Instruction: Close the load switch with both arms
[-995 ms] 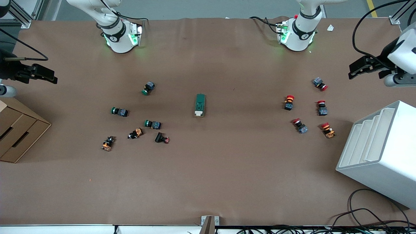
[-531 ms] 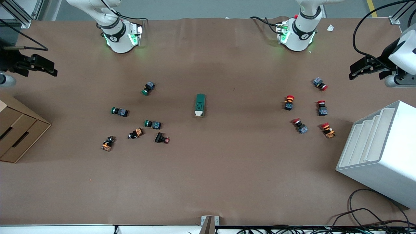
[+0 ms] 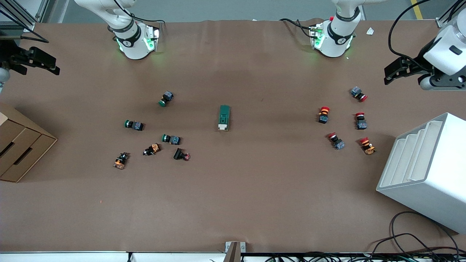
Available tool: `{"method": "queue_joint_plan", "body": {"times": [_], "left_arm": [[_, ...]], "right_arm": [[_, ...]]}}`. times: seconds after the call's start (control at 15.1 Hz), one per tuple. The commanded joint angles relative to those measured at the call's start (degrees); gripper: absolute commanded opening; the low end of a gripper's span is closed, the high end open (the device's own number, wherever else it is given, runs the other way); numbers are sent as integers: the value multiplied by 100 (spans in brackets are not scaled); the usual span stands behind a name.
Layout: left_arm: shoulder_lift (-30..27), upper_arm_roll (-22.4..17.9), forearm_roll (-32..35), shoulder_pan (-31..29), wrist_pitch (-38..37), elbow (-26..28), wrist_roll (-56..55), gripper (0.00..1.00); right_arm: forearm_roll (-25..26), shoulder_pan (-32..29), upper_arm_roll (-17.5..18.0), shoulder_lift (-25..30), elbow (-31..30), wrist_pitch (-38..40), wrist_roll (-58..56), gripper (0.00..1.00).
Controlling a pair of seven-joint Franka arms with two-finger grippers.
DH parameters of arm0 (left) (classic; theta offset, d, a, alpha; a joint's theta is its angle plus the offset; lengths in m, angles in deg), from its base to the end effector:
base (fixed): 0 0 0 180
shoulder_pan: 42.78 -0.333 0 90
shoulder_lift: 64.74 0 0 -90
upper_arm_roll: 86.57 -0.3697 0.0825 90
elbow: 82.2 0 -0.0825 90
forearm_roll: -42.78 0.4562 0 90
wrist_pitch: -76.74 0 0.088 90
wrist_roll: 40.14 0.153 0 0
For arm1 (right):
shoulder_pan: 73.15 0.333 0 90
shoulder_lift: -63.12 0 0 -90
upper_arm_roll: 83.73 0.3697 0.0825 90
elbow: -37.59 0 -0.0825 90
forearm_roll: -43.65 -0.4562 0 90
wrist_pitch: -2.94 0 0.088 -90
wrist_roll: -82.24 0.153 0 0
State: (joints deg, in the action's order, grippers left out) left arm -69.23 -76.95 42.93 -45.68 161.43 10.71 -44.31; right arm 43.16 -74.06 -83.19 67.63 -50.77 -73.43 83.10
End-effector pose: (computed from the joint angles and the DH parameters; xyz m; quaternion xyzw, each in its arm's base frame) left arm 0.5808 -0.0718 0.6440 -0.9992 0.0217 0.0322 0.0109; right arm 0.5652 -0.0020 0.6758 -0.9978 0.0100 0.0652 0.0036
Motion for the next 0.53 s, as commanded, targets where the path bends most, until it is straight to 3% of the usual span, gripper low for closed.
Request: {"method": "queue_joint_plan", "body": {"times": [0.0,0.46], "left_arm": [[-298,-14,-77,51,241,376,3,100],[-237,-84,-104,87,172,174,91,100]], "right_arm": [[31,64,-27,155,-199,-150,72,100],[23,64,-19,164,-190,-378,81,100]]}}
